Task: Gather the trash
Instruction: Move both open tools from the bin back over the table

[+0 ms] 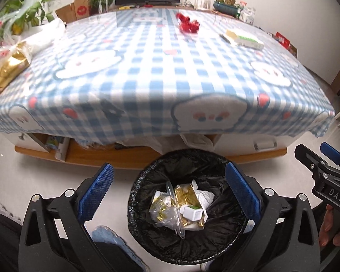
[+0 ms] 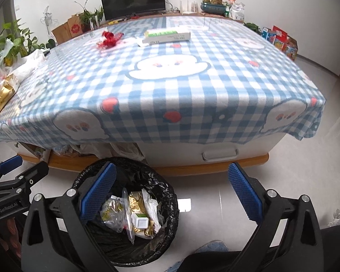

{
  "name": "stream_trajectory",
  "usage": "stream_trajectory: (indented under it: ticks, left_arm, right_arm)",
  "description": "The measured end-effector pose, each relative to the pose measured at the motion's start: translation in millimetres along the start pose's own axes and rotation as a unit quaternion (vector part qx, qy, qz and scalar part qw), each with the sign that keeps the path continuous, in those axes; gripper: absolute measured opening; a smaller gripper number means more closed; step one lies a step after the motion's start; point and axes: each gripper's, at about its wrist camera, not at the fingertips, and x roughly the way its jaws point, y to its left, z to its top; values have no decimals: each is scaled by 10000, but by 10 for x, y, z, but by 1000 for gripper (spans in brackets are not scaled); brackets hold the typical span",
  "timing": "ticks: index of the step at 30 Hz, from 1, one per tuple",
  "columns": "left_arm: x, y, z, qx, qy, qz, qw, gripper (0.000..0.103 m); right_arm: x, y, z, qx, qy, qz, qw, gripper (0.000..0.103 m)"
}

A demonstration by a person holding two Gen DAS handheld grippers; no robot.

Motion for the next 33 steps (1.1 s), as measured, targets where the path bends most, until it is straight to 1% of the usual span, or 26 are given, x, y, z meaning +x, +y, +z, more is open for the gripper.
stream_trajectory:
  ticks: [4, 10, 15, 19, 26, 33]
  left_arm:
    - [-132, 65, 127, -11, -140, 7, 9999, 97]
    - [-249, 207, 396, -154, -269, -38, 9995, 97]
    - [-313, 269, 636, -176, -378, -34, 9991, 97]
    - [-313, 288, 827, -189, -402, -68, 9990, 97]
    - [-254, 264, 1179, -185, -439, -23, 9989, 97]
    - [-118, 182, 1532, -67, -473, 30, 9989, 97]
  right_arm:
    - [-94, 84, 132, -29, -121, -6, 9999, 95]
    - [-289, 207, 415, -196, -493, 23, 9986, 95]
    - [-296, 229, 639, -289, -588, -66, 9978, 95]
    - [-257, 227, 832, -391, -661, -155, 9969, 95]
    - [-115, 193, 1187, -410, -709, -205, 9964, 95]
    - [154, 193, 1566, -495, -654, -266, 9963, 95]
